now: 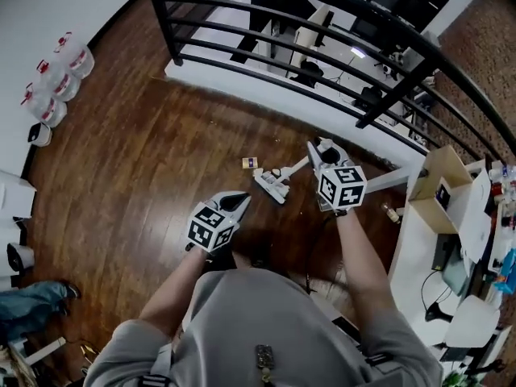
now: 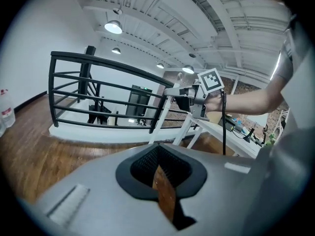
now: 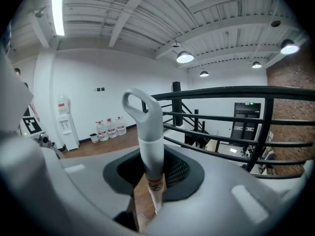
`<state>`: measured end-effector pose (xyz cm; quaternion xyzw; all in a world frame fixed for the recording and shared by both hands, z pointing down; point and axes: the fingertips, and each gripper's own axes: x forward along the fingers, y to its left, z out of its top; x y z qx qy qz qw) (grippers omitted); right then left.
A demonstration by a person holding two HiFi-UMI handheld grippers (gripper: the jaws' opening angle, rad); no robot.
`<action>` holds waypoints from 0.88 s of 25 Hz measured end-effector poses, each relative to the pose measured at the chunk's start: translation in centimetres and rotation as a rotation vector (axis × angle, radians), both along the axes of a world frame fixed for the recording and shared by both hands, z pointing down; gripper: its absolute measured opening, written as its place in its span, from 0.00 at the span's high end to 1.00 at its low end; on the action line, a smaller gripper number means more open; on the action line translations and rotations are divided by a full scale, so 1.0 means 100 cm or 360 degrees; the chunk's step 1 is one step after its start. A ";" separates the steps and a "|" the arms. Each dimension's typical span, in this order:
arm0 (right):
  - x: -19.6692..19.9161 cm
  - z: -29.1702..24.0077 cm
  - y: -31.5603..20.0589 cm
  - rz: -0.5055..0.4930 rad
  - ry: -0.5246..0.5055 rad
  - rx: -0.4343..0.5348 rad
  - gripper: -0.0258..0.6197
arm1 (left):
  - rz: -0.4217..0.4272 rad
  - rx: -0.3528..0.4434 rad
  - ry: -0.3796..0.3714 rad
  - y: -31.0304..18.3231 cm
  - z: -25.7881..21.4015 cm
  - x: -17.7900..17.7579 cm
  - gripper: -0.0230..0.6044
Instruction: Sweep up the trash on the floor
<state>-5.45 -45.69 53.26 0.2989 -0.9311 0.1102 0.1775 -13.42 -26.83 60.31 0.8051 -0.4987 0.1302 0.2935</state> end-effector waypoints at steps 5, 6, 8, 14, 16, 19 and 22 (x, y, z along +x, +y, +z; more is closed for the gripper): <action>-0.031 -0.026 -0.011 0.0058 -0.0039 0.0001 0.85 | 0.0147 0.0010 0.0041 -0.034 0.003 -0.033 0.98; -0.039 -0.032 -0.015 0.0072 -0.0049 0.0005 0.85 | 0.0174 0.0010 0.0047 -0.042 0.004 -0.041 0.98; -0.053 -0.042 -0.022 0.0119 -0.0079 0.0004 0.85 | 0.0246 -0.0005 0.0048 -0.056 0.006 -0.055 0.98; -0.092 -0.050 -0.050 0.0293 -0.0189 -0.0029 0.85 | 0.0408 -0.0052 0.0035 -0.087 0.009 -0.093 0.98; -0.103 -0.048 -0.059 0.0353 -0.0230 -0.0036 0.85 | 0.0440 -0.0078 0.0017 -0.092 0.013 -0.105 0.98; -0.107 -0.044 -0.072 0.0471 -0.0317 -0.0036 0.85 | 0.0499 -0.0124 -0.0026 -0.095 0.023 -0.119 0.98; -0.106 -0.036 -0.083 0.0592 -0.0382 -0.0042 0.85 | 0.0539 -0.0141 -0.0060 -0.102 0.025 -0.130 0.98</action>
